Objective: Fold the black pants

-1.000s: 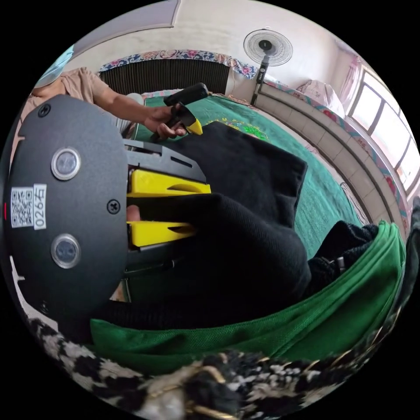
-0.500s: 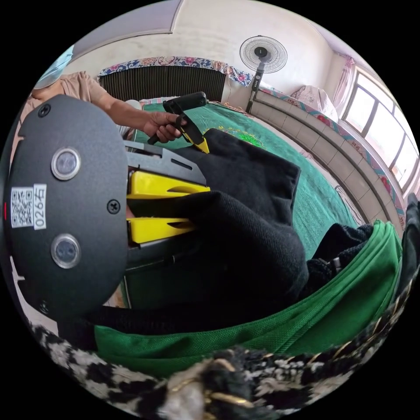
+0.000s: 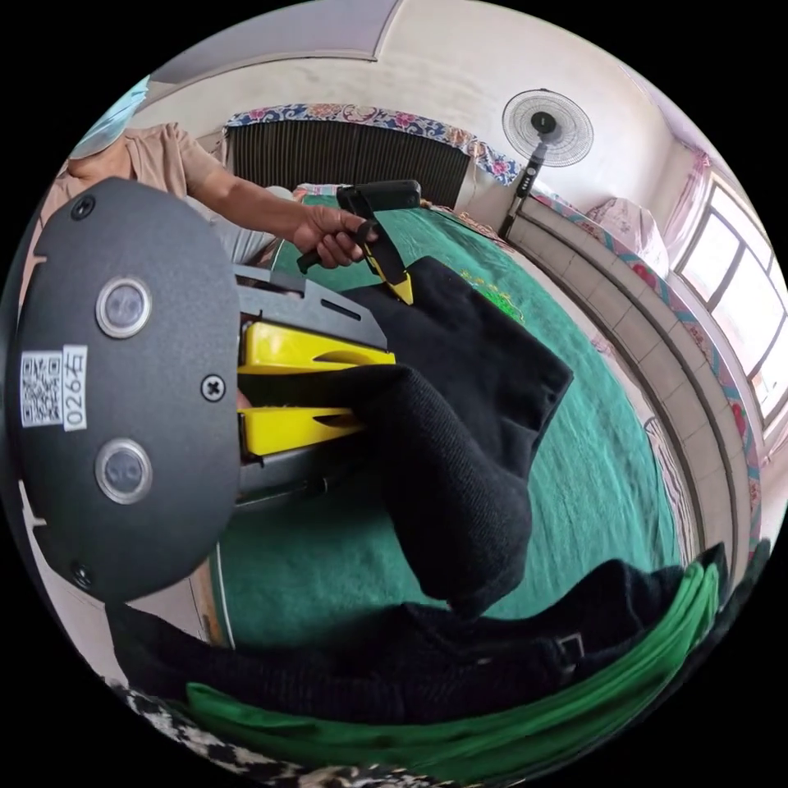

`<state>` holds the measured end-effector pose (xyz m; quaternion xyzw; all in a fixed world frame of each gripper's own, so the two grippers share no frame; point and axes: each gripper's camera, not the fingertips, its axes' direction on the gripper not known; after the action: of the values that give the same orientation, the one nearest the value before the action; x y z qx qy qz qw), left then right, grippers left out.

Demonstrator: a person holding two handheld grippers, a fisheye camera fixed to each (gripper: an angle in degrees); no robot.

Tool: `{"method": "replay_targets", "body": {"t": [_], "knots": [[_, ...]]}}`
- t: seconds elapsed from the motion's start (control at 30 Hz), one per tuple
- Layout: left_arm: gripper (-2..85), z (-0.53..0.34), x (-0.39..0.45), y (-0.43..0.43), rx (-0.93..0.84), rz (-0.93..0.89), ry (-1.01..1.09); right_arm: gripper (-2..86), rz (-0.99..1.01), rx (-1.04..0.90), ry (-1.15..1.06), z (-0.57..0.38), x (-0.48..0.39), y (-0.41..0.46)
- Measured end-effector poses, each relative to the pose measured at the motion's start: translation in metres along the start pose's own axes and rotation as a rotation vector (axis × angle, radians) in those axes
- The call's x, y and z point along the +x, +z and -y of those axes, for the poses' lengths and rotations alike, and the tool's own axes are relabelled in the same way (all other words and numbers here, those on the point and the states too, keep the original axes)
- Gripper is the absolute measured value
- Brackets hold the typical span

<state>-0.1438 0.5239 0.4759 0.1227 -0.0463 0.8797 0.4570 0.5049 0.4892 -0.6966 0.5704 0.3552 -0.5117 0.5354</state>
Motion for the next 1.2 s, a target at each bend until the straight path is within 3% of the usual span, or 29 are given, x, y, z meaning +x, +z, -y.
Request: {"method": "replay_targets", "body": {"t": [0.2,0.47,0.63,0.73,0.87,1.0,1.13,1.2], "knots": [[7.3,-0.03,-0.041,-0.104,0.061,0.083,-0.026,1.7,0.02,-0.093,-0.101,-0.092,-0.059,0.088],[7.3,-0.112,-0.115,-0.286,0.26,0.184,-0.162,1.9,0.023,-0.237,-0.405,-0.247,-0.255,0.267],[7.5,-0.197,-0.179,-0.378,0.523,0.15,-0.399,1.9,-0.034,-0.208,-0.646,-0.359,-0.375,0.355],[7.8,-0.223,-0.205,-0.409,0.514,0.172,-0.482,2.4,-0.088,-0.191,-0.728,-0.416,-0.414,0.412],[7.2,-0.245,-0.226,-0.441,0.501,0.117,-0.492,3.8,-0.192,-0.171,-0.812,-0.477,-0.397,0.466],[4.5,-0.272,-0.222,-0.485,0.615,0.031,-0.446,5.5,0.005,-0.194,-0.601,-0.492,-0.315,0.461],[3.6,-0.282,-0.191,-0.535,0.731,0.147,-0.28,7.1,0.138,-0.236,-0.459,-0.511,-0.249,0.462],[4.0,-0.271,-0.171,-0.547,0.686,0.268,-0.166,7.7,0.127,-0.223,-0.438,-0.532,-0.237,0.461]]}}
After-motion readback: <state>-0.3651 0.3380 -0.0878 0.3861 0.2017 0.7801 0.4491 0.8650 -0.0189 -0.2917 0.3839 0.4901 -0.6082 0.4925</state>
